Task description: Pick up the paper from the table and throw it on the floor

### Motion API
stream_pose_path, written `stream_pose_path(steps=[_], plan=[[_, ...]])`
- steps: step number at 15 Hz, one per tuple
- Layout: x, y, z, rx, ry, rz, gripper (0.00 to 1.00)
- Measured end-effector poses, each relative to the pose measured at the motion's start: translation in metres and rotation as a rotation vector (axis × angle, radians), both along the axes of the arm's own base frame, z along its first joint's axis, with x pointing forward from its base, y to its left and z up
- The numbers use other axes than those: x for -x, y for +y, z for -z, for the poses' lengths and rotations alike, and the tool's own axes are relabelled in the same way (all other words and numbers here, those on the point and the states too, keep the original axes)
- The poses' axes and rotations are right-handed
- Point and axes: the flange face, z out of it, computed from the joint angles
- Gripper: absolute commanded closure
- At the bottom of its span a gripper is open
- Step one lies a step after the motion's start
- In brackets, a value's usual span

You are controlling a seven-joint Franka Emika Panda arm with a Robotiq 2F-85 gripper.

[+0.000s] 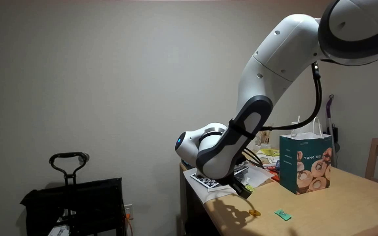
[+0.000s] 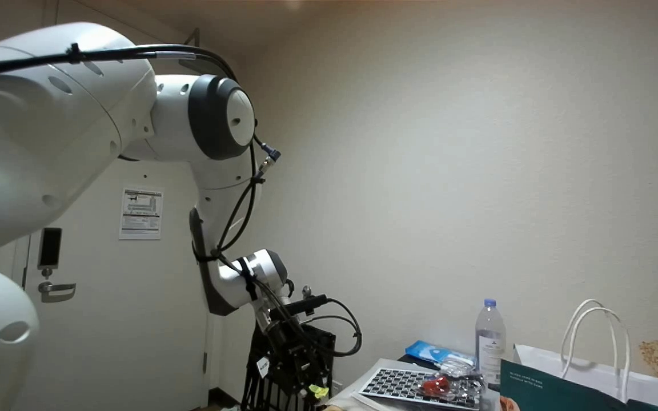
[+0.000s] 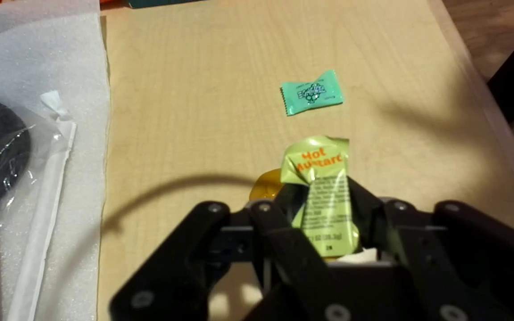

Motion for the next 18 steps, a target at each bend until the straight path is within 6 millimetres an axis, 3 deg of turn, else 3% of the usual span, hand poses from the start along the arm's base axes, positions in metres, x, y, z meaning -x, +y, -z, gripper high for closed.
stream_pose_path(steps=[3, 7, 12, 18], plan=[[-0.001, -0.006, 0.001, -0.009, 0.0, 0.012, 0.27], [-0.003, -0.041, 0.005, -0.038, -0.002, 0.089, 0.02], [-0.006, -0.083, 0.008, -0.099, -0.036, 0.181, 0.0], [-0.007, -0.088, 0.008, -0.098, -0.058, 0.199, 0.0]])
